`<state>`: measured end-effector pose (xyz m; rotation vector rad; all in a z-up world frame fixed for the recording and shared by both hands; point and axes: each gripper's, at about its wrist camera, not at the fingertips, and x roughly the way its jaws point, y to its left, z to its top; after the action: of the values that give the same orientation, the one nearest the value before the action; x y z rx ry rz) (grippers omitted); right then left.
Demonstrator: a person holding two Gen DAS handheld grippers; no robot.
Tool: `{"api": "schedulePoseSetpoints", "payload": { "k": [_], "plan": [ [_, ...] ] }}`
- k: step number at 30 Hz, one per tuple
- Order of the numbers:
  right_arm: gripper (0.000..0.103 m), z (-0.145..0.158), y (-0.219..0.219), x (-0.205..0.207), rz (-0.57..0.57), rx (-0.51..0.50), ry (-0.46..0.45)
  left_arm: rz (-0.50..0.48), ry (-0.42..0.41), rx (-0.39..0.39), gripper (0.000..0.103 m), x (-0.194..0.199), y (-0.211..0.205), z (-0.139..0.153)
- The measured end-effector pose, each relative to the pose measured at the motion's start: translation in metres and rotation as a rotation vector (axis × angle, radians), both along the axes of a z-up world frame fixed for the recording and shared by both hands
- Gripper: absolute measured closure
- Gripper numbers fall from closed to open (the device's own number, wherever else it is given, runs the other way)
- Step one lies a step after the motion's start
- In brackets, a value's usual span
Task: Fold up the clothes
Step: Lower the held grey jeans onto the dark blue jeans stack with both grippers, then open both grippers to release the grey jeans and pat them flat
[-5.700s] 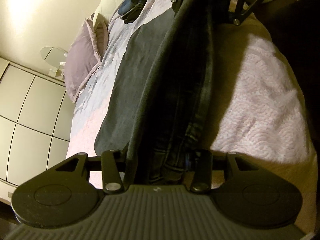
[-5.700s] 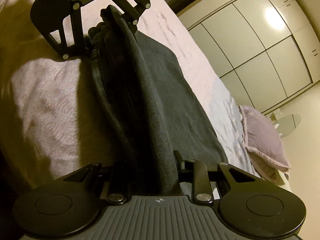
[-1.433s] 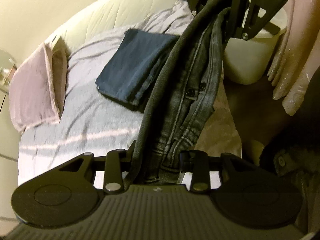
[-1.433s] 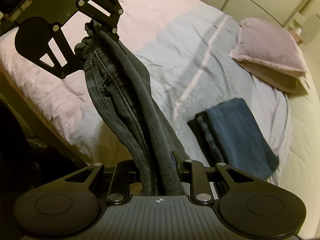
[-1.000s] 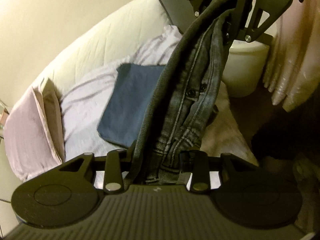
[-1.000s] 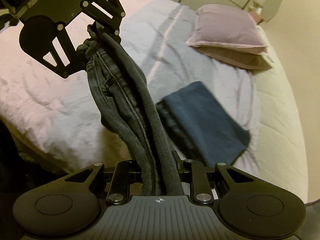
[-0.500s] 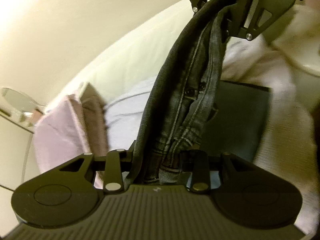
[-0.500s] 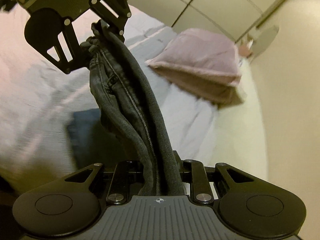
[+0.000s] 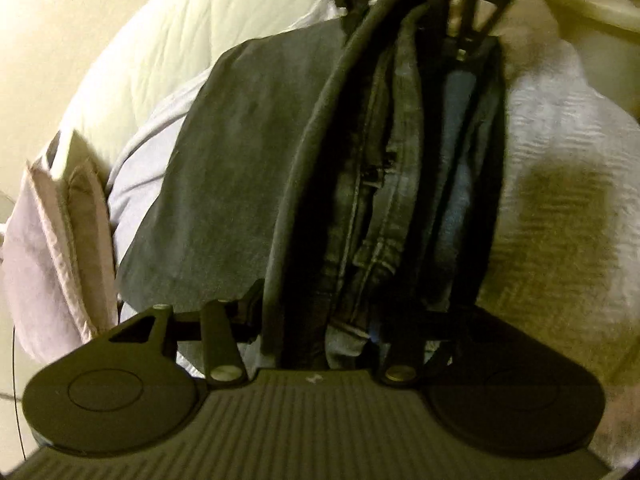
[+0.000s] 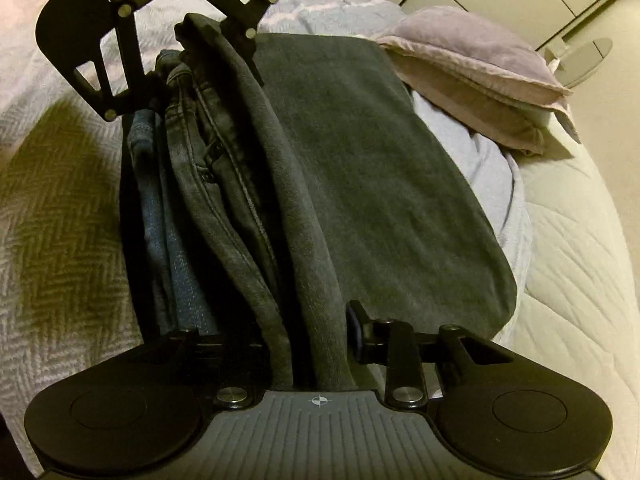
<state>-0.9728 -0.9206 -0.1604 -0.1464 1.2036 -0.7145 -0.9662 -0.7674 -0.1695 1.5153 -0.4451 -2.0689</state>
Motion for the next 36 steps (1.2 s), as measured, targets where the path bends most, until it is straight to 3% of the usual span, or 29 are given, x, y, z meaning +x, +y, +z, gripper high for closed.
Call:
{"api": "schedulePoseSetpoints", "payload": {
  "k": [6, 11, 16, 21, 25, 28, 31, 33, 35, 36],
  "plan": [
    [0.059, -0.001, 0.019, 0.011, 0.015, -0.004, 0.101, -0.067, -0.027, 0.01, 0.051, 0.006, 0.005, 0.007],
    [0.046, -0.021, 0.026, -0.002, -0.012, -0.016, 0.17, -0.199, -0.146, -0.055, 0.049, 0.004, 0.0, -0.007],
    [0.046, -0.018, 0.027, -0.004, -0.056, -0.022, 0.187, -0.089, -0.082, -0.022, 0.048, 0.008, -0.003, 0.0],
    [0.045, -0.003, 0.046, -0.013, -0.144, 0.053, 0.163, 0.008, -0.02, 0.006, 0.05, 0.025, 0.01, 0.02],
    [0.046, 0.026, 0.062, -0.016, -0.232, 0.113, 0.04, 0.124, 0.125, 0.106, 0.058, 0.051, 0.016, 0.058],
    [0.046, 0.056, 0.061, -0.017, -0.313, 0.145, -0.167, 0.188, 0.224, 0.123, 0.058, 0.064, 0.014, 0.082],
    [0.046, 0.072, 0.045, -0.011, -0.392, 0.15, -0.301, 0.253, 0.269, 0.13, 0.062, 0.065, 0.002, 0.092],
    [0.046, 0.075, 0.025, -0.008, -0.427, 0.169, -0.374, 0.306, 0.294, 0.145, 0.077, 0.063, -0.011, 0.094],
    [0.061, 0.073, 0.006, -0.001, -0.435, 0.191, -0.421, 0.356, 0.312, 0.182, 0.086, 0.057, -0.025, 0.09],
    [0.063, 0.07, -0.003, 0.003, -0.432, 0.199, -0.436, 0.381, 0.304, 0.209, 0.089, 0.053, -0.032, 0.084]
  ]
}}
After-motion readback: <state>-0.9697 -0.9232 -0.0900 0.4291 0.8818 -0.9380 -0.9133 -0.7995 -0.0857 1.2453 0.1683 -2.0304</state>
